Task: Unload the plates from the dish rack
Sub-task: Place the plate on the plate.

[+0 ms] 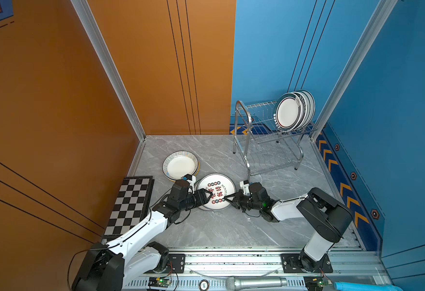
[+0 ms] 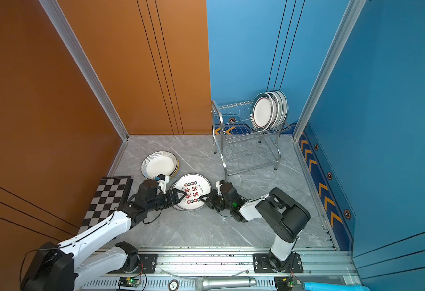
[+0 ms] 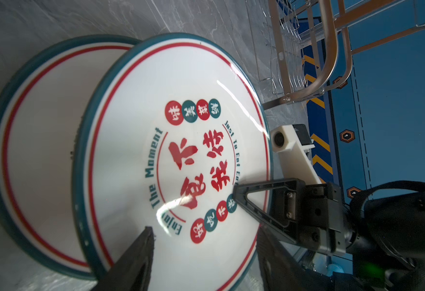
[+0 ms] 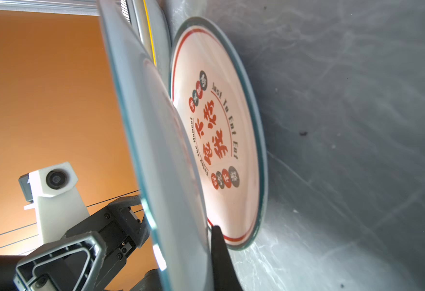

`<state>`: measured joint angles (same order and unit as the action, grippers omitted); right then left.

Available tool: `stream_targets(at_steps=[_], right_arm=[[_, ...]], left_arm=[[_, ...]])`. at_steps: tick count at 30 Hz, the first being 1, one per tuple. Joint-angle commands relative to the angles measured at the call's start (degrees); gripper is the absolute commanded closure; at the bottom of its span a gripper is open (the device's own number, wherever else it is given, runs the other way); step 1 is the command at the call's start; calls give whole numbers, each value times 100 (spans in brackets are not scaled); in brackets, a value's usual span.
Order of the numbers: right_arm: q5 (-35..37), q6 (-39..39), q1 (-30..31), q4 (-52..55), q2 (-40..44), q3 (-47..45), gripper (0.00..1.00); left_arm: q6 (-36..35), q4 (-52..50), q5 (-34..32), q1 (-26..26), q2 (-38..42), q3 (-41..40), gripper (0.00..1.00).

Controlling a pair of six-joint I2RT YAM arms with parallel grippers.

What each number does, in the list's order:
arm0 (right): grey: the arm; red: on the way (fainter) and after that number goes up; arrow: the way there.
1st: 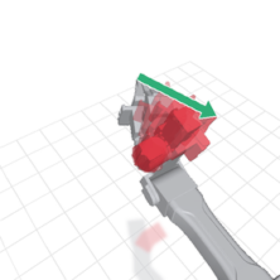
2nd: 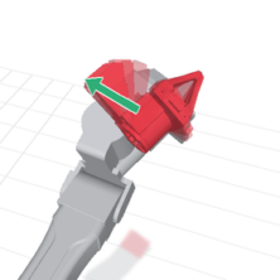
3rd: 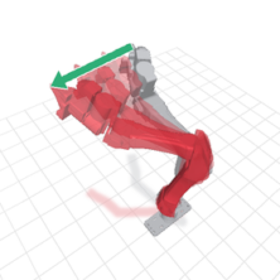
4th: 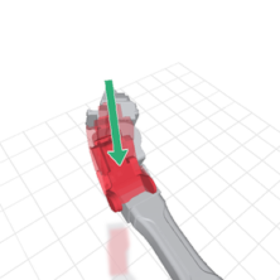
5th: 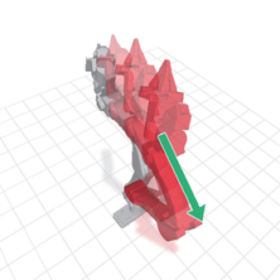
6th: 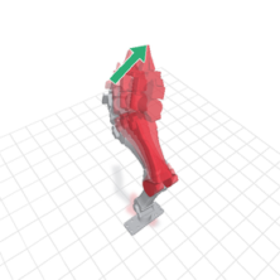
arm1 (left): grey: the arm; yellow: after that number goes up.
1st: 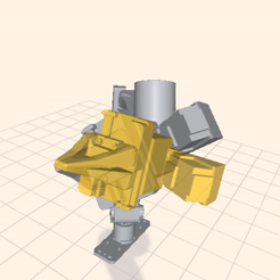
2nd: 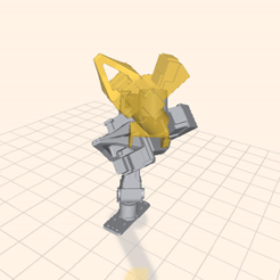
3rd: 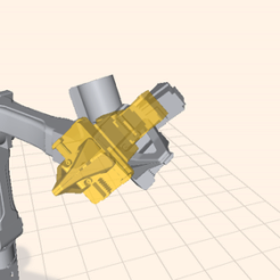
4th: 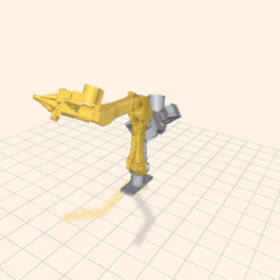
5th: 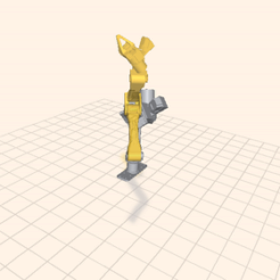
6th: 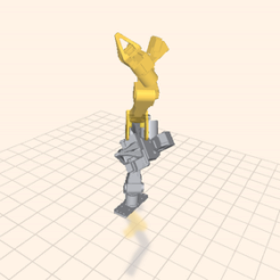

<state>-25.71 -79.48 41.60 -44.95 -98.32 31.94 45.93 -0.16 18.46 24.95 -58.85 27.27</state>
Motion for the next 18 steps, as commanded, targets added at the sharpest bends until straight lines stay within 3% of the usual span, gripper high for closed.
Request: stream_targets(at_steps=[1,8,18], right_arm=[[1,142,-37,-54,178,185,100],[68,203,-38,100,232,253,100],[91,412,42,562,363,504,100]], left_arm=[[-252,-661,-78,-109,344,7,34],[-488,-1838,-410,-486,868,133,36],[-408,-956,44,-661,274,-9,41]])
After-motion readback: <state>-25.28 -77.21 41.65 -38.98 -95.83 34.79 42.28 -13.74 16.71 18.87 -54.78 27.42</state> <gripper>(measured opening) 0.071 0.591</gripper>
